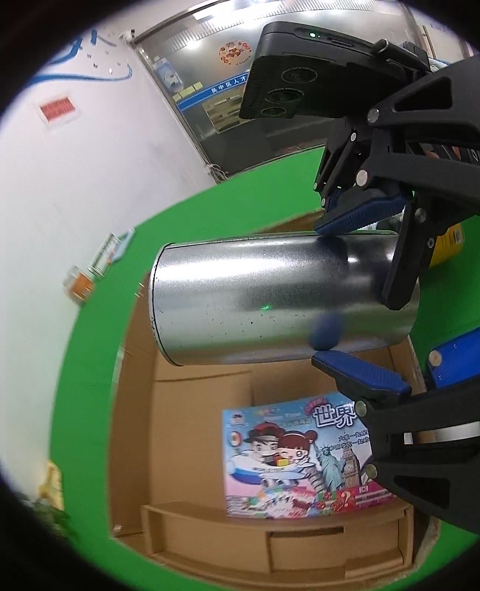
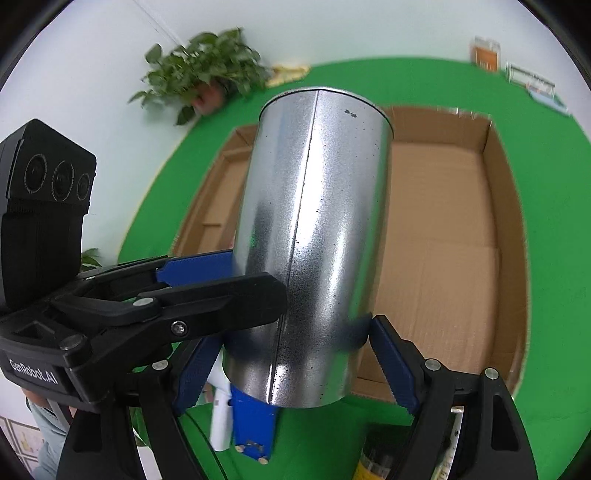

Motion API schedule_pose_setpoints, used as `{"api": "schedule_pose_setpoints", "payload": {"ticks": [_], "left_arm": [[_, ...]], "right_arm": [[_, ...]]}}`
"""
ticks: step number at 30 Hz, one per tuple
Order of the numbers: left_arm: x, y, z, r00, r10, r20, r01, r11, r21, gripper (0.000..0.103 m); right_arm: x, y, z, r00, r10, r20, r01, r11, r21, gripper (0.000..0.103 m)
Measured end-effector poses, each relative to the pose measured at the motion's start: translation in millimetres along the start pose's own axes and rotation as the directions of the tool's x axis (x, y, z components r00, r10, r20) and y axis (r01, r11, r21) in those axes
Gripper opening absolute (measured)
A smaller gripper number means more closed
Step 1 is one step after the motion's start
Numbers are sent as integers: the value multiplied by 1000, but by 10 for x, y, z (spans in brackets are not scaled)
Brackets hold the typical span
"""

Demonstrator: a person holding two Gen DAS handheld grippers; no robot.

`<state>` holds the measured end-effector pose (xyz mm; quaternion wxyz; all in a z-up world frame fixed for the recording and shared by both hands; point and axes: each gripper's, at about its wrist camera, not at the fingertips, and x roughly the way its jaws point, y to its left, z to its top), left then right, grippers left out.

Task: Organize rigid objects
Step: 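Lift the silver cylinder and lower it into the box beside the game box, then open the right tool and withdraw from the cylinder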

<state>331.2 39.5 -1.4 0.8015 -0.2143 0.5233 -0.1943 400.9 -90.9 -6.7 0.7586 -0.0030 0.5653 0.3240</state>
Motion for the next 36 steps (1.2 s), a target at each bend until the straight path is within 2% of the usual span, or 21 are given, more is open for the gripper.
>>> {"api": "schedule_pose_setpoints", "payload": {"ticks": [5, 8, 9, 16, 20, 23, 24, 25, 26, 27, 28, 29, 30, 31, 32, 33, 34, 35, 36], "left_arm": [[384, 257, -56, 997, 16, -81, -22, 998, -64, 57], [547, 357, -91, 992, 31, -124, -41, 996, -84, 49], [553, 376, -94, 993, 31, -118, -41, 995, -87, 52], [522, 463, -123, 992, 25, -125, -39, 993, -109, 52], [503, 512, -130, 989, -18, -146, 2, 994, -110, 52], [290, 444, -236, 997, 24, -67, -28, 998, -49, 52], [179, 413, -281, 999, 48, -22, -48, 999, -25, 52], [-14, 338, -354, 992, 113, 64, -114, 993, 19, 52], [-146, 275, -417, 977, 167, 130, -174, 983, 50, 54], [-357, 170, -527, 941, 237, 240, -265, 960, 90, 57], [-529, 70, -642, 901, 280, 332, -334, 935, 118, 68], [-747, -58, -823, 838, 303, 454, -406, 902, 147, 77], [-881, -137, -960, 791, 306, 530, -445, 882, 155, 92], [-996, -221, -1102, 743, 306, 596, -479, 864, 153, 101], [-1098, -296, -1249, 698, 306, 647, -507, 849, 145, 102], [-1163, -358, -1379, 675, 298, 675, -516, 845, 143, 102], [-1190, -393, -1467, 675, 295, 676, -514, 845, 145, 102], [-1198, -407, -1557, 689, 298, 661, -504, 852, 141, 102], [-1165, -434, -1580, 699, 307, 646, -500, 856, 134, 102]], "right_arm": [[486, -200, -133, 994, -13, -108, 18, 999, 46, 79], [717, -308, -166, 985, -13, -170, 26, 997, 71, 79], [779, -339, -189, 985, -5, -172, 18, 997, 73, 80], [791, -273, -226, 984, 5, -179, 12, 996, 93, 80], [1023, -278, -228, 973, -16, -230, 46, 991, 125, 87], [970, -260, -322, 981, -26, -192, 52, 990, 129, 87], [863, -236, -365, 987, -43, -153, 61, 992, 114, 87], [735, -207, -410, 992, -64, -111, 75, 992, 98, 87], [471, -145, -500, 995, -97, -19, 98, 993, 68, 87], [284, -100, -572, 992, -120, 47, 117, 992, 49, 90], [88, -56, -659, 982, -145, 118, 142, 989, 36, 93], [-155, -4, -797, 961, -181, 209, 179, 983, 29, 102], [-364, 39, -949, 935, -208, 288, 209, 978, 27, 102], [-489, 67, -1074, 916, -224, 333, 229, 973, 27, 102], [-598, 93, -1211, 899, -243, 365, 249, 968, 32, 102], [-689, 92, -1357, 886, -266, 379, 271, 962, 41, 102], [-747, 83, -1482, 879, -287, 381, 293, 955, 43, 102], [-763, 86, -1551, 876, -295, 381, 303, 952, 39, 101], [-785, 97, -1678, 871, -299, 389, 315, 949, 25, 90]]}}
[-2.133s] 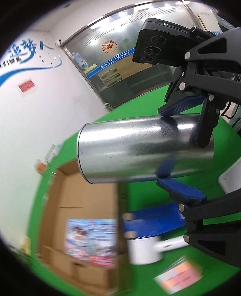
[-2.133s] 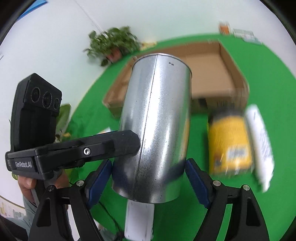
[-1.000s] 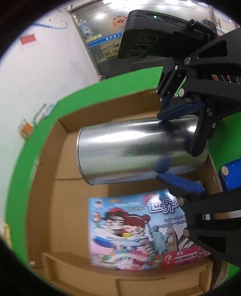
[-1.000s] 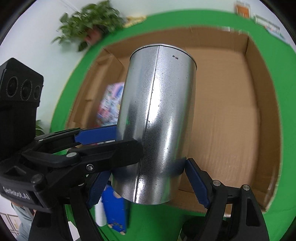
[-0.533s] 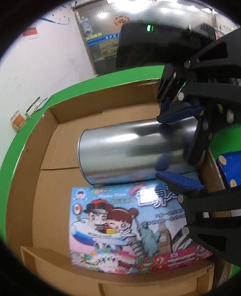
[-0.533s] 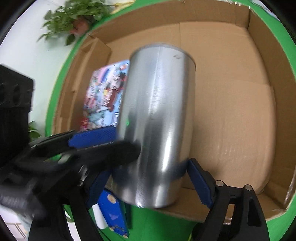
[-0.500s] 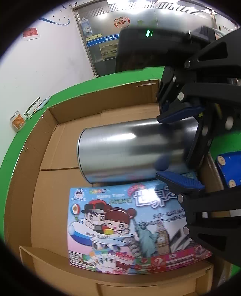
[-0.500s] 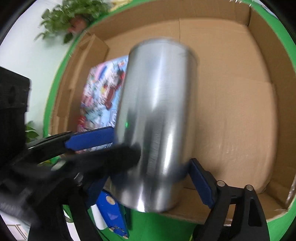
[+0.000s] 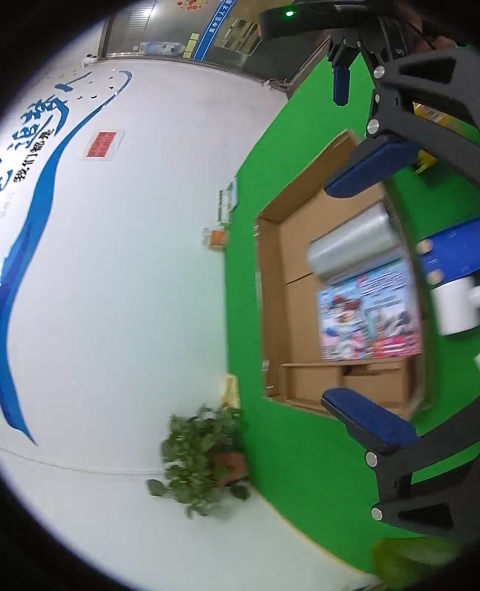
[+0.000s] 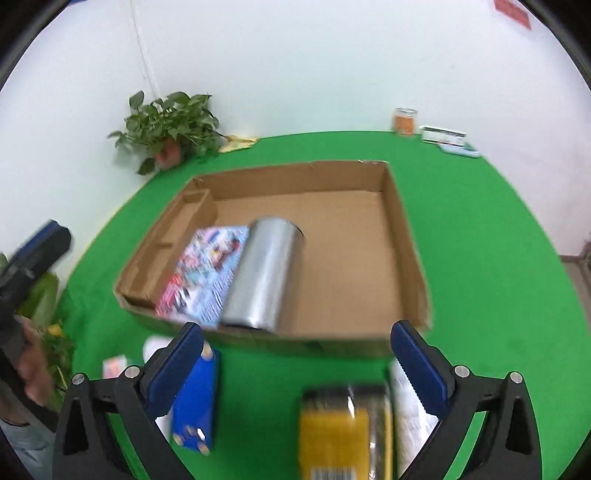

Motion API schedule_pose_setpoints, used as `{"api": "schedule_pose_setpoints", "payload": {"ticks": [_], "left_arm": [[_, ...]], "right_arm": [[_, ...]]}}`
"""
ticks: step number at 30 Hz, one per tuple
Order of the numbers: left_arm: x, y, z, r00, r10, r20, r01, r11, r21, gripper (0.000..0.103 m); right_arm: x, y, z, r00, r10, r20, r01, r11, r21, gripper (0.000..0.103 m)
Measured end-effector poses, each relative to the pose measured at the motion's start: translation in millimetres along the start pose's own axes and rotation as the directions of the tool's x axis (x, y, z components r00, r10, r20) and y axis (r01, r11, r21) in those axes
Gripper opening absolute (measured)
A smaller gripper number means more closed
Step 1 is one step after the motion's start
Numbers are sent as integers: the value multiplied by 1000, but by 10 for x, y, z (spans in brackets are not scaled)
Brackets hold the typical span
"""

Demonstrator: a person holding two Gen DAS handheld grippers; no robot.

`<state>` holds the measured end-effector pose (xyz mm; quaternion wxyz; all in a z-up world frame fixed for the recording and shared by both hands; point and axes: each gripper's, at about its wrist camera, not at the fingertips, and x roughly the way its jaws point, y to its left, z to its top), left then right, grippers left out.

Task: Organize rigid objects
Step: 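Open the right tool and withdraw from the cylinder, then reach the right tool to the yellow-labelled jar and grasp it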

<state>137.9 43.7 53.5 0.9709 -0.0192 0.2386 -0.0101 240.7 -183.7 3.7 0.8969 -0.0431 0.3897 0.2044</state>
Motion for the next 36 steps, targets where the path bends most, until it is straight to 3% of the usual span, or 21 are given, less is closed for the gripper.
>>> {"api": "schedule_pose_setpoints", "payload": {"ticks": [1, 2, 3, 4, 5, 6, 7, 8, 9, 10, 11, 13, 15, 19, 23, 27, 30, 32, 34, 35, 36], "left_arm": [[-18, -4, -53, 1000, -1, -19, 1, 1000, -4, 99], [-30, -28, -125, 999, -14, -39, 14, 1000, -1, 85], [-30, -42, -188, 997, -42, -68, 42, 999, 5, 16], [-15, -52, -234, 990, -71, -122, 71, 997, -3, 9], [-9, -64, -295, 980, -114, -161, 107, 993, -47, 8], [-26, -50, -330, 978, -134, -158, 125, 990, -65, 8], [-73, -66, -379, 981, -134, -138, 126, 990, -66, 19], [-102, -99, -416, 986, -103, -134, 97, 994, -50, 37], [-108, -112, -443, 989, -55, -138, 51, 998, -34, 91], [-147, -127, -484, 992, 17, -127, -21, 999, -24, 102], [-181, -147, -512, 994, 42, -103, -45, 999, -28, 102], [-216, -107, -590, 993, 8, -122, -14, 999, -52, 102], [-174, -74, -661, 984, -30, -176, 15, 996, -90, 102], [-158, -66, -780, 971, -81, -225, 42, 984, -171, 102], [-166, -171, -840, 946, -204, -252, 147, 962, -229, 102], [-122, -277, -828, 922, -294, -254, 237, 944, -231, 102], [-28, -329, -866, 886, -364, -286, 290, 918, -271, 102], [44, -355, -914, 857, -414, -306, 325, 897, -301, 102], [116, -383, -981, 814, -484, -322, 371, 859, -353, 102], [152, -400, -1015, 782, -526, -333, 400, 834, -379, 102], [201, -418, -1057, 750, -564, -346, 421, 810, -408, 102]], "right_arm": [[-66, -2, -80, 1000, -5, 13, 5, 1000, -10, 78], [-153, -36, -172, 1000, -19, 16, 19, 1000, -16, 50], [-196, -67, -233, 1000, -15, 15, 15, 1000, -6, 40], [-221, -86, -269, 1000, 4, 23, -4, 1000, 11, 41], [-262, -89, -329, 998, 43, 41, -44, 999, 24, 50], [-305, -115, -402, 996, 72, 46, -74, 997, 27, 84], [-337, -143, -463, 997, 69, 43, -70, 997, 30, 102], [-371, -175, -526, 998, 50, 44, -52, 998, 36, 101], [-344, -168, -569, 999, 39, 31, -40, 999, 37, 101], [-342, -212, -596, 999, 35, 15, -36, 999, 41, 101], [-325, -268, -628, 999, 40, 0, -40, 998, 58, 101], [-245, -387, -680, 998, 52, -43, -48, 995, 90, 98], [-45, -371, -737, 990, 16, -137, -11, 999, 43, 81], [290, -384, -884, 969, -31, -247, 39, 999, 30, 74], [300, -364, -949, 969, -36, -244, 37, 999, -1, 75], [228, -326, -1008, 968, -94, -233, 75, 993, -87, 74], [153, -85, -1133, 961, -201, -189, 154, 959, -237, 74], [94, 144, -1250, 962, -211, -174, 147, 935, -322, 77], [-47, 224, -1278, 979, -98, -179, 39, 951, -307, 81], [-178, 212, -1271, 983, 22, -184, -70, 964, -257, 82], [-246, 184, -1256, 982, 65, -178, -106, 968, -228, 85]]}}
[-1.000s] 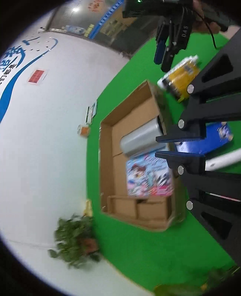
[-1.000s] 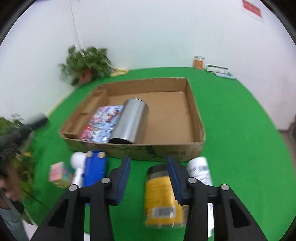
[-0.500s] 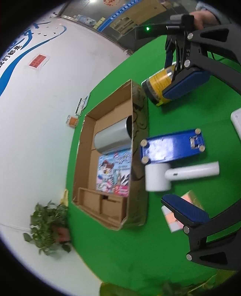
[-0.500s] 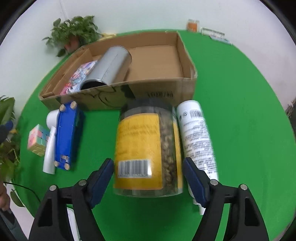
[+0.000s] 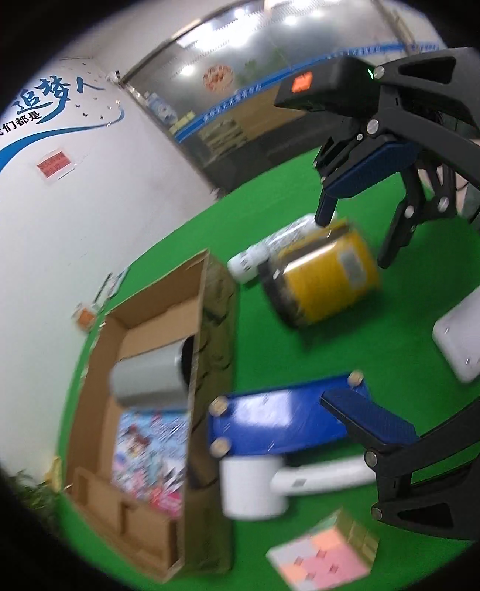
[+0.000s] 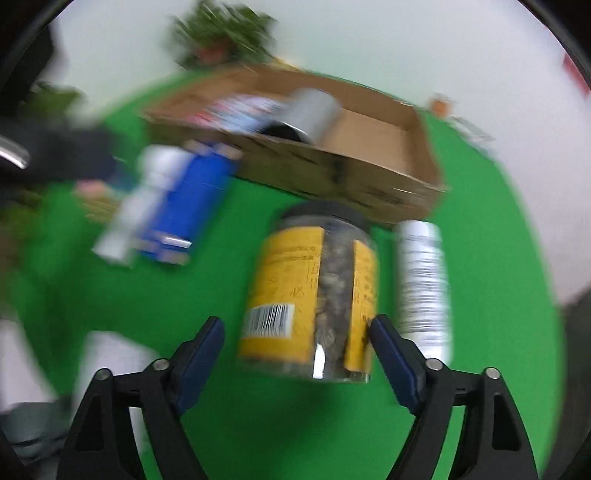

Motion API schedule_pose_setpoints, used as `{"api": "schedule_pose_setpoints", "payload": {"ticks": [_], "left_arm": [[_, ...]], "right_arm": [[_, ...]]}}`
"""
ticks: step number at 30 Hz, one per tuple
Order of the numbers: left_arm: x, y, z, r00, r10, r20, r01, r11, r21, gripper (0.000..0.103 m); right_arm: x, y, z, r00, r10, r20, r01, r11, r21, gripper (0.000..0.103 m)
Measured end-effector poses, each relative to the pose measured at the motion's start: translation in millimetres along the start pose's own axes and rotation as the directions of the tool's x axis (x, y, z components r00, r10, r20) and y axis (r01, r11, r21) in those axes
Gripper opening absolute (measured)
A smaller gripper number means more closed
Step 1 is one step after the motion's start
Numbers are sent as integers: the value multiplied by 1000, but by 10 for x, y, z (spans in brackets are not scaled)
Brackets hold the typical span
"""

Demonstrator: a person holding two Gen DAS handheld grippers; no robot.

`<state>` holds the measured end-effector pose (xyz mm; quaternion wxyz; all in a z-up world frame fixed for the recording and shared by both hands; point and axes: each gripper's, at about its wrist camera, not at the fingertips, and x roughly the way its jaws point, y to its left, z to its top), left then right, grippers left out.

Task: Organize rigid objects
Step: 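Reach the right tool to the yellow-labelled jar and grasp it, then lift the jar and lower it into the box beside the cylinder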

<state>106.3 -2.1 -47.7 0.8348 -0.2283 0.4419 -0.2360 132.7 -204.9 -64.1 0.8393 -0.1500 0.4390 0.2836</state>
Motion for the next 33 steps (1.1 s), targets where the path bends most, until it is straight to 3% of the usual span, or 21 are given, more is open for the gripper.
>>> {"api": "schedule_pose_setpoints", "payload": {"ticks": [4, 9, 13, 15, 17, 21, 26, 33], "left_arm": [[144, 93, -37, 996, -61, -57, 57, 996, -68, 102], [325, 191, -23, 988, -103, -113, 87, 986, -141, 102], [444, 169, 14, 982, -108, -157, 85, 985, -151, 101], [506, 147, 33, 979, -105, -177, 78, 985, -153, 100], [564, 134, 44, 974, -91, -208, 59, 986, -153, 95], [640, 174, 4, 965, 9, -260, -47, 989, -138, 89], [617, 180, -14, 968, 15, -249, -52, 988, -145, 86], [354, -205, 290, 988, 57, -147, -57, 998, 2, 85]], "right_arm": [[-146, -323, 6, 995, 96, 30, -99, 987, 129, 90], [111, -687, 43, 966, 258, -17, -240, 918, 316, 87], [398, -607, 45, 941, 327, -85, -280, 895, 347, 83], [524, -552, 55, 918, 382, -107, -320, 872, 370, 82], [604, -458, 61, 904, 406, -133, -334, 867, 370, 82], [627, -268, 106, 920, 355, -163, -296, 906, 304, 83], [577, -182, 119, 937, 318, -143, -267, 919, 290, 83], [147, -212, 391, 962, 271, -12, -258, 929, 264, 82]]}}
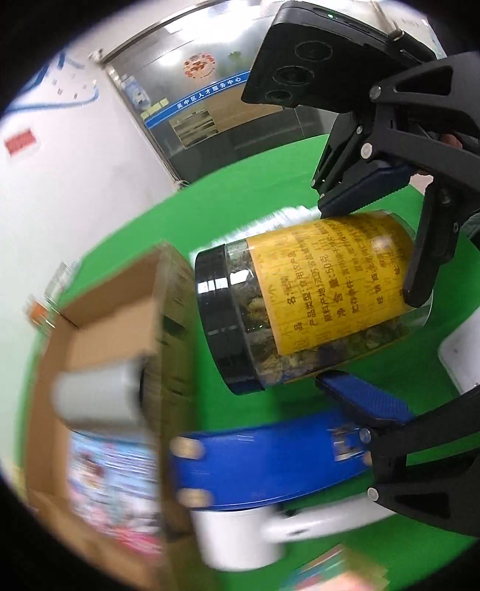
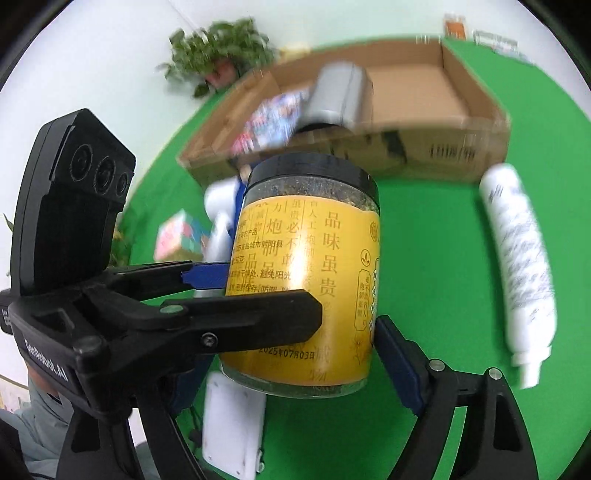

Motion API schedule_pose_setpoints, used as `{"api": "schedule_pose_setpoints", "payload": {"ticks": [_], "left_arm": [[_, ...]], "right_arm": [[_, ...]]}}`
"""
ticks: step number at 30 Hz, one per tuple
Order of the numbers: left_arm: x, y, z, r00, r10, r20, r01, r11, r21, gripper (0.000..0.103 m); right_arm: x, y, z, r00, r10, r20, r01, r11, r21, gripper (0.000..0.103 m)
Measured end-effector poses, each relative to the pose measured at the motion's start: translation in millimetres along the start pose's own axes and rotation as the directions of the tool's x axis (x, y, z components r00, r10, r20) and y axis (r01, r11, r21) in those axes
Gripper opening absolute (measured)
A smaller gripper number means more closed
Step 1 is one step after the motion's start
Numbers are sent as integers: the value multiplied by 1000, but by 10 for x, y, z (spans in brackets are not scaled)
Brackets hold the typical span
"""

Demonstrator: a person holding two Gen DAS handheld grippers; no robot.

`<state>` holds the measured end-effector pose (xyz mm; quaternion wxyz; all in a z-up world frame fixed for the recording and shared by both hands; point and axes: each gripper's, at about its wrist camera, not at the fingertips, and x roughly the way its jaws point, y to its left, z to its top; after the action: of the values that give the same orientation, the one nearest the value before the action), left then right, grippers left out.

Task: Organize rigid objects
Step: 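Lift the jar and lower it into the box beside the cylinder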

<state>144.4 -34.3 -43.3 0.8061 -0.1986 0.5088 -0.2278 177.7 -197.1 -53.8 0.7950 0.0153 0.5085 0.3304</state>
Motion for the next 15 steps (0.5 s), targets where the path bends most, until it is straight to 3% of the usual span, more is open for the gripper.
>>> {"api": "schedule_pose_setpoints", "payload": {"ticks": [4, 7, 11, 15], "left_arm": [[-224, -276, 436, 998, 25, 61, -30, 995, 92, 85], [-341, -527, 937, 994, 58, 97, -75, 980, 185, 84], [-366, -604, 1449, 994, 52, 100, -71, 977, 201, 84], [-261, -475, 1726, 997, 31, 74, -43, 985, 166, 84]], "right_arm": [[-342, 72, 366, 995, -30, 99, 34, 998, -45, 82], [-563, 85, 792, 985, -69, 159, 82, 994, -74, 82], [-756, -18, 1391, 980, -79, 184, 93, 993, -68, 82], [-709, -122, 1732, 984, -90, 155, 102, 993, -66, 82]]}}
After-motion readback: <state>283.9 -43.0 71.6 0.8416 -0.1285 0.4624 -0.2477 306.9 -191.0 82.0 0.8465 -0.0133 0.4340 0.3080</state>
